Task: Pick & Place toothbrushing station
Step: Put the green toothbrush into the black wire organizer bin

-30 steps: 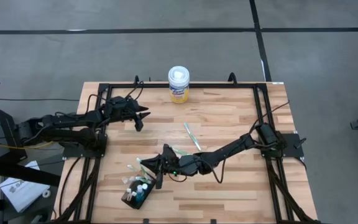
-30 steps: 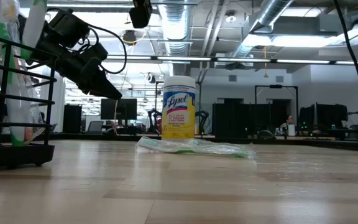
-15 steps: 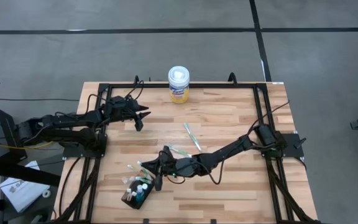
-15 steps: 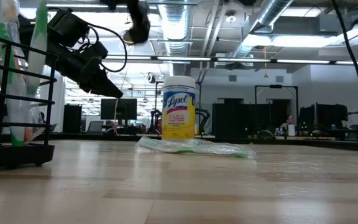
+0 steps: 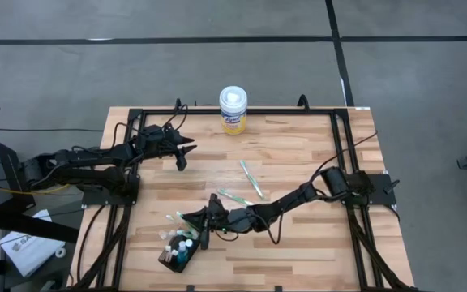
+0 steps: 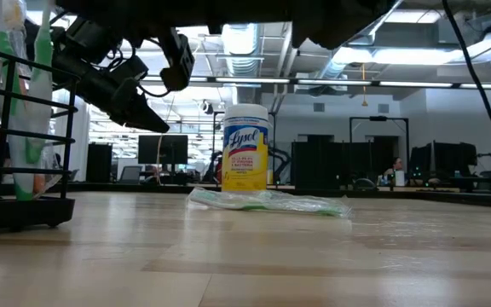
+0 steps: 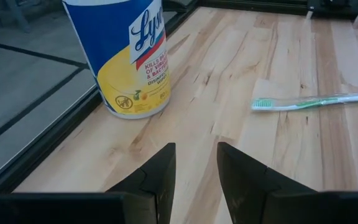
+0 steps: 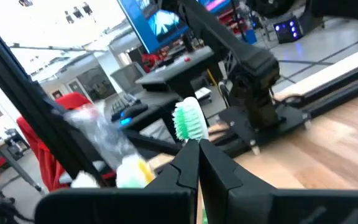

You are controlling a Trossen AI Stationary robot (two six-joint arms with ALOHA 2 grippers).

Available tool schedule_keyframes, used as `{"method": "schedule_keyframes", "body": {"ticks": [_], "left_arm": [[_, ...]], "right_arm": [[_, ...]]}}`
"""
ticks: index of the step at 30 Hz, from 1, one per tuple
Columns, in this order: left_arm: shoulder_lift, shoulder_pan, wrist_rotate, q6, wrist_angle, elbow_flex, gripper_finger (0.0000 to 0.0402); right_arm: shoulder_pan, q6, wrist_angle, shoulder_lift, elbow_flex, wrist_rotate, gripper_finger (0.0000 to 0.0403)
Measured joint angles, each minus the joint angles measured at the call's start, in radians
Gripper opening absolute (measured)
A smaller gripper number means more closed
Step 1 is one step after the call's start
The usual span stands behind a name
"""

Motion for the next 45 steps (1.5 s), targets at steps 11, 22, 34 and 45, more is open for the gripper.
{"method": "schedule_keyframes", "body": {"ticks": [11,22,34,45], "left_arm": [[0.000,0.000,0.000,0.004,0.007,0.000,0.0112],[0.000,0.000,0.000,0.004,0.009,0.000,0.0112],[0.000,0.000,0.000,-0.003,0.008,0.000,0.0124],[0.000,0.000,0.000,0.005,0.014,0.000,0.0142]], "right_arm": [[0.023,0.008,-0.035,0.000,0.000,-0.001,0.0000],[0.063,0.016,-0.038,0.000,0.000,-0.001,0.0000],[0.066,0.158,-0.150,0.000,0.000,0.048,0.0056],[0.038,0.105,-0.250,-0.118,-0.001,0.026,0.0157]]}}
